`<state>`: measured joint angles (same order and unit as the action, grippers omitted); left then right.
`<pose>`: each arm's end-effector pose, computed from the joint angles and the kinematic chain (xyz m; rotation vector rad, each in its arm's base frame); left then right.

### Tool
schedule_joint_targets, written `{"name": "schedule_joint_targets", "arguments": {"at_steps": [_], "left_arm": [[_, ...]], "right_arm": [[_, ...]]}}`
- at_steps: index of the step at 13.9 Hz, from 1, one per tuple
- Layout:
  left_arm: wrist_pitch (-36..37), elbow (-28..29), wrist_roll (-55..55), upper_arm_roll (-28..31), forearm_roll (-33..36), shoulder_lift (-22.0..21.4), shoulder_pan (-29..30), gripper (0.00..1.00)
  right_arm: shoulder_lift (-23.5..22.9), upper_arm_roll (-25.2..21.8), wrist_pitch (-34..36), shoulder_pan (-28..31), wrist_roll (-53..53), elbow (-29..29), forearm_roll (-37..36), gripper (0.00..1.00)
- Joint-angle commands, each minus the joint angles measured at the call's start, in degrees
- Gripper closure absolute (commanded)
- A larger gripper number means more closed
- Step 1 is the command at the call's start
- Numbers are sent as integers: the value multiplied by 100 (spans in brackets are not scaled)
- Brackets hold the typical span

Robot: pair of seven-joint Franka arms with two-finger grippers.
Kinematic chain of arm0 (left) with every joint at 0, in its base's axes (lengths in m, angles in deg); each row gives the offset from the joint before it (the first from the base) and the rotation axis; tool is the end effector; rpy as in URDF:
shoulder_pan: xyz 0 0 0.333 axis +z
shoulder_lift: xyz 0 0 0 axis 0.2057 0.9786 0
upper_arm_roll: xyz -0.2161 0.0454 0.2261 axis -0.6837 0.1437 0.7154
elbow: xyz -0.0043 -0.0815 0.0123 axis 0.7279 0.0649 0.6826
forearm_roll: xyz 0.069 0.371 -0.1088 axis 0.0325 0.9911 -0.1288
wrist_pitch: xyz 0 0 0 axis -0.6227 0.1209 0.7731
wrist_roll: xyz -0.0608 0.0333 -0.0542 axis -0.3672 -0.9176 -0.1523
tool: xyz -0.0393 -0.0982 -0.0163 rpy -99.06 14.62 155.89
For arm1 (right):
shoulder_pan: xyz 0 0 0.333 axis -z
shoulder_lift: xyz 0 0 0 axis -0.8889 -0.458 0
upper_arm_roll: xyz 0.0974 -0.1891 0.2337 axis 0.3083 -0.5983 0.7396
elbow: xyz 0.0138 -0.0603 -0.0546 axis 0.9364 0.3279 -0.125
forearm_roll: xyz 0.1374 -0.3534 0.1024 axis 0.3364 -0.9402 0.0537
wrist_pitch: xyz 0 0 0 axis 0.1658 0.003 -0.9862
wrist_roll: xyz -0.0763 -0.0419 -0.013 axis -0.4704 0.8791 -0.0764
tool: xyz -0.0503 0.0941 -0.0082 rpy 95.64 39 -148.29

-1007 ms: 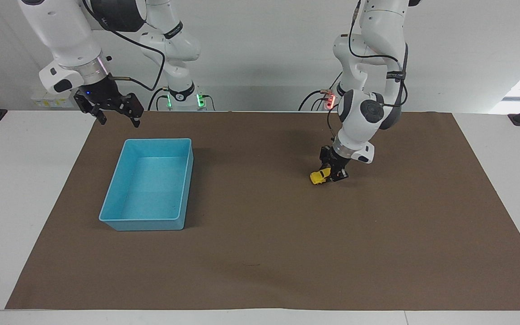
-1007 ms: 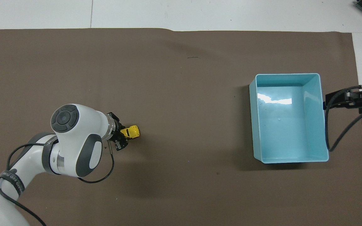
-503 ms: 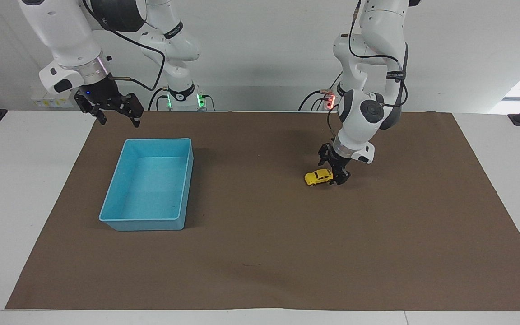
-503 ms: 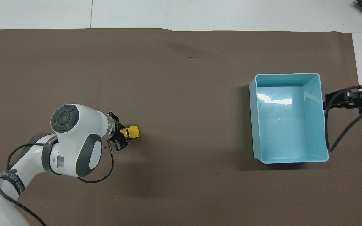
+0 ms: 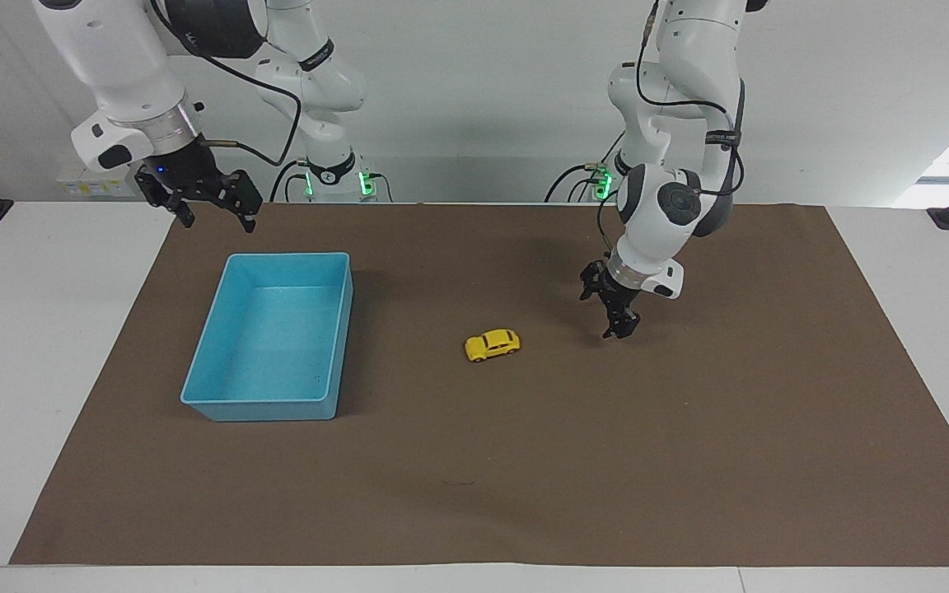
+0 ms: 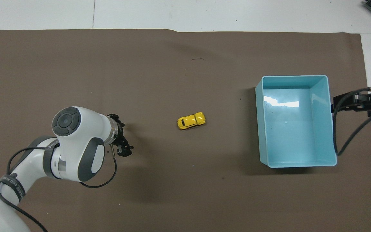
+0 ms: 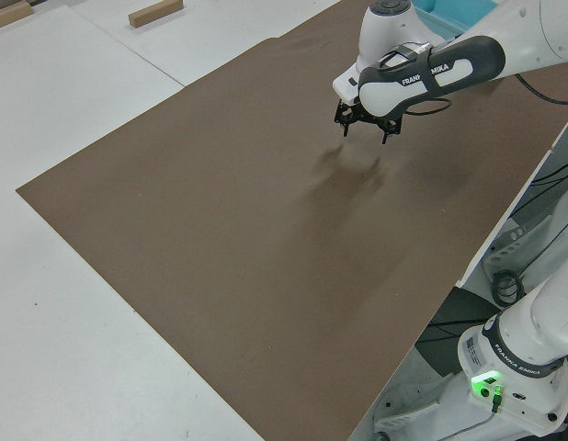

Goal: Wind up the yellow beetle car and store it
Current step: 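Release the car with the left gripper so it rolls toward the bin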

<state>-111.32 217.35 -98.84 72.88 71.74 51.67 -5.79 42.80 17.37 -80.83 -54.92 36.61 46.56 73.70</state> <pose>0.4950 -0.2069 0.3096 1.7602 2.5149 -0.2488 0.5499 -0.0109 0.6146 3.1316 -0.1948 -0.0487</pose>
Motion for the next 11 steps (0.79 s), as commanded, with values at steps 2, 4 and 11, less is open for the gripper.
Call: {"name": "schedule_joint_targets", "arguments": {"at_steps": [2,4,11], "left_arm": [[1951,-1822,410,217,625,126,342,0],[1969,-1866,410,217,625,126,377,0],[2012,-2067,716,217,713,117,395,0]], "right_arm": [[-31,10,8,97,-140,-60,130,0],[-23,10,-1,106,-122,-51,86,0],[188,19,-535,9,-87,405,112,0]]}}
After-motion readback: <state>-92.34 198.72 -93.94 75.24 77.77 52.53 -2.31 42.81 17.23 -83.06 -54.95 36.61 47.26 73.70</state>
